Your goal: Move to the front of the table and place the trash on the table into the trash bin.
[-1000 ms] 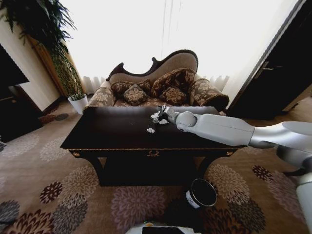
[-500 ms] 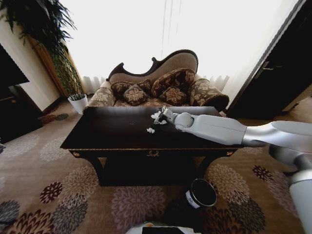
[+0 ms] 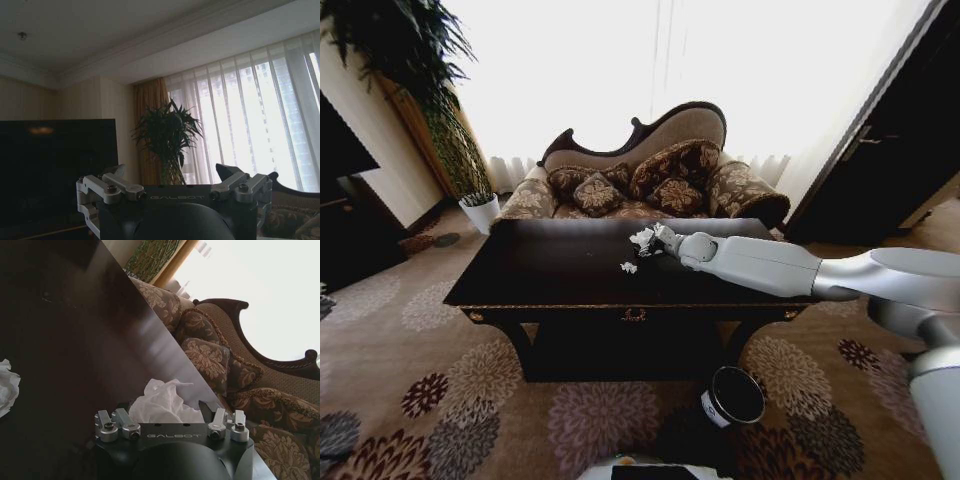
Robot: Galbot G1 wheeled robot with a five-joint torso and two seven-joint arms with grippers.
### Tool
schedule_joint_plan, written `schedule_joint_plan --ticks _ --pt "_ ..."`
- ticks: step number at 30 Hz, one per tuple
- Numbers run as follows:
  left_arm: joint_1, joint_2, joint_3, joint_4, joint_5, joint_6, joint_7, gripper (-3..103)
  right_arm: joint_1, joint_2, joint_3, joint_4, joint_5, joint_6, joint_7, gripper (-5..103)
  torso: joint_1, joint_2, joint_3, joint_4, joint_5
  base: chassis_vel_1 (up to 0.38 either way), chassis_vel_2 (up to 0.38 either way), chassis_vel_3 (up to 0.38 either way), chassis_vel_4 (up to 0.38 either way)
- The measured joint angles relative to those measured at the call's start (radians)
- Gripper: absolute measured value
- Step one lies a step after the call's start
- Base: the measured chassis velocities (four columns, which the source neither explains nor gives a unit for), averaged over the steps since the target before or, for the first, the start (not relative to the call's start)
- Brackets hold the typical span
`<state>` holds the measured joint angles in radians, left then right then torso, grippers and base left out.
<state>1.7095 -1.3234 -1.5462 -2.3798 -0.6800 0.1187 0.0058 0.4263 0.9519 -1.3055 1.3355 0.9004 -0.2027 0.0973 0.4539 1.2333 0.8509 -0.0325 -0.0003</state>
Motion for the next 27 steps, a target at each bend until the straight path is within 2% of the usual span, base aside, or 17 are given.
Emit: schedule_joint_plan --ticks 3,5,6,7,8,9,11,13,16,17,19,21,27 --pt "0.001 0.0 0.001 -0.001 0.001 0.0 0.0 100 -0.003 -0.01 0.003 0.0 -0.012 0.003 -0.008 60 0.0 0.0 0.0 0.0 0.0 0.0 0.0 0.0 0.0" --pt "0.002 0.0 0.0 -0.002 0.001 0.0 0.0 100 -0.005 -0.013 0.004 0.0 -0.016 0.005 -0.009 60 0.0 0.0 0.0 0.0 0.0001 0.0 0.0 0.0 0.0" --pt "0.003 0.0 0.0 -0.002 0.001 0.0 0.0 100 -0.006 -0.016 0.004 0.001 -0.02 0.007 -0.011 54 0.0 0.0 0.0 0.0 0.0001 0.0 0.0 0.0 0.0" --pt "0.004 0.0 -0.001 -0.003 0.001 0.0 0.0 100 -0.008 -0.02 0.006 0.001 -0.025 0.011 -0.015 54 0.0 0.0 0.0 0.0 0.0001 0.0 0.0 0.0 0.0" --pt "0.006 0.0 -0.001 -0.004 0.001 -0.001 0.001 100 -0.009 -0.024 0.007 0.003 -0.031 0.014 -0.019 42 0.0 0.0 0.0 0.0 0.0001 0.0 0.0 0.0 0.0" --pt "0.007 0.0 -0.003 -0.006 0.001 -0.001 0.0 100 -0.011 -0.029 0.009 0.006 -0.034 0.016 -0.022 37 0.0 0.0 0.0 0.0001 0.0001 0.0 0.0 0.0 0.0" --pt "0.007 0.0 -0.003 -0.006 0.001 -0.001 0.001 100 -0.011 -0.03 0.009 0.007 -0.035 0.017 -0.022 37 0.0 0.0 0.0 0.0 0.0001 0.0 0.0 0.0 0.0" --pt "0.009 -0.001 -0.004 -0.009 0.0 -0.001 0.001 100 -0.013 -0.04 0.015 0.016 -0.035 0.022 -0.023 27 0.0 0.0 0.0 0.0 0.0 0.0 0.0 0.0 0.0" --pt "0.011 -0.002 -0.004 -0.012 0.0 -0.001 0.001 100 -0.015 -0.046 0.02 0.022 -0.033 0.028 -0.023 21 0.0 0.0 0.0 0.0 0.0001 0.0 0.0 0.0 0.0" --pt "0.012 -0.003 -0.004 -0.014 0.0 -0.001 0.001 100 -0.017 -0.053 0.024 0.03 -0.025 0.036 -0.024 10 0.0 0.0 0.0 0.0001 0.0 0.0 0.0 0.0 0.0" --pt "0.012 -0.004 -0.004 -0.014 -0.001 -0.001 0.001 100 -0.017 -0.057 0.025 0.035 -0.022 0.039 -0.024 10 0.0 0.0 0.0 0.0001 0.0001 0.0 0.0 0.0 0.0" --pt "0.013 -0.004 -0.005 -0.018 -0.001 -0.001 0.001 100 -0.02 -0.072 0.034 0.056 -0.014 0.046 -0.025 2 0.0 0.0 0.0 0.0 -0.0001 0.0 0.0 0.0 0.0" --pt "0.014 -0.005 -0.003 -0.021 -0.002 -0.001 0.001 100 -0.029 -0.117 0.065 0.114 -0.001 0.063 -0.029 0 0.0 0.0 0.0 0.0 0.0 0.0 0.0 0.0 0.0"
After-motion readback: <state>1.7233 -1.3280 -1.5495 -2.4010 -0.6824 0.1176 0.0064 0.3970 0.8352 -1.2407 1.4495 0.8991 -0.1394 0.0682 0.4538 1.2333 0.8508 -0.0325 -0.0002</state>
